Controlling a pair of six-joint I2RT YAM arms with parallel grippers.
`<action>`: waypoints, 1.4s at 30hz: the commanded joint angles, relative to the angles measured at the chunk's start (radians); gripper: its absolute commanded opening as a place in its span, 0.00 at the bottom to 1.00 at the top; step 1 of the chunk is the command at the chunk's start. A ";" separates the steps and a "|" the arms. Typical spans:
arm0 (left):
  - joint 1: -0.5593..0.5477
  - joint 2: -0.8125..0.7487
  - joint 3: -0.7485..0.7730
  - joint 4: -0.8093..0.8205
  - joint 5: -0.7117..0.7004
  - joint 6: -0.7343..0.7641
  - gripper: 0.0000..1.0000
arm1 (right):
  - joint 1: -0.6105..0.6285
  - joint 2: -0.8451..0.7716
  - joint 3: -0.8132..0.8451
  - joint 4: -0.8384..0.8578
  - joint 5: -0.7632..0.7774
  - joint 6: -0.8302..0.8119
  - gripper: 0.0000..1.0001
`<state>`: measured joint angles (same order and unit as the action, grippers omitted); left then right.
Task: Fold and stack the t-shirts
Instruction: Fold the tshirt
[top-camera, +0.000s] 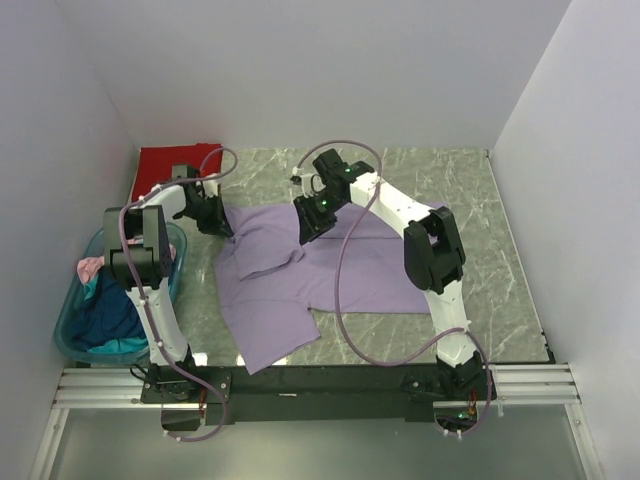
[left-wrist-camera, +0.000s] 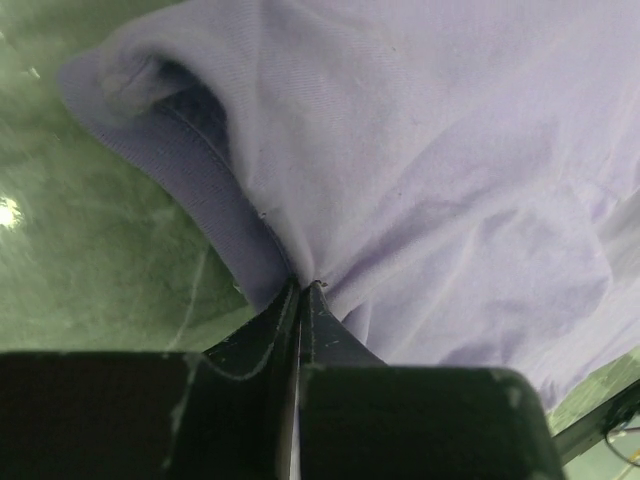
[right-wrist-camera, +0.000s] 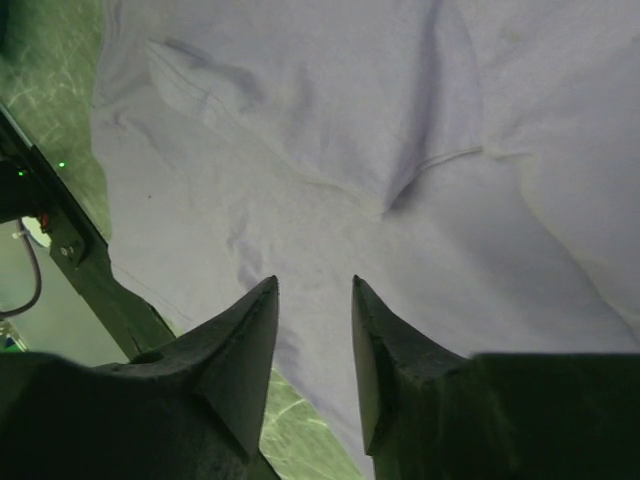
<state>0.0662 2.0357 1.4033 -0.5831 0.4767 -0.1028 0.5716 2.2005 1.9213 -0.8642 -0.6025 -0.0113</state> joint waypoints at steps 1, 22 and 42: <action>0.009 0.043 0.045 0.017 -0.007 -0.011 0.07 | 0.025 0.001 -0.019 0.028 -0.010 0.045 0.45; 0.009 0.064 0.054 0.025 -0.006 -0.003 0.08 | 0.047 0.123 -0.062 0.154 -0.071 0.183 0.45; 0.009 0.080 0.068 0.023 -0.006 -0.002 0.08 | 0.047 0.096 -0.100 0.234 0.079 0.258 0.44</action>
<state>0.0753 2.0838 1.4574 -0.5823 0.5049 -0.1177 0.6109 2.3135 1.8202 -0.6655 -0.5816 0.2237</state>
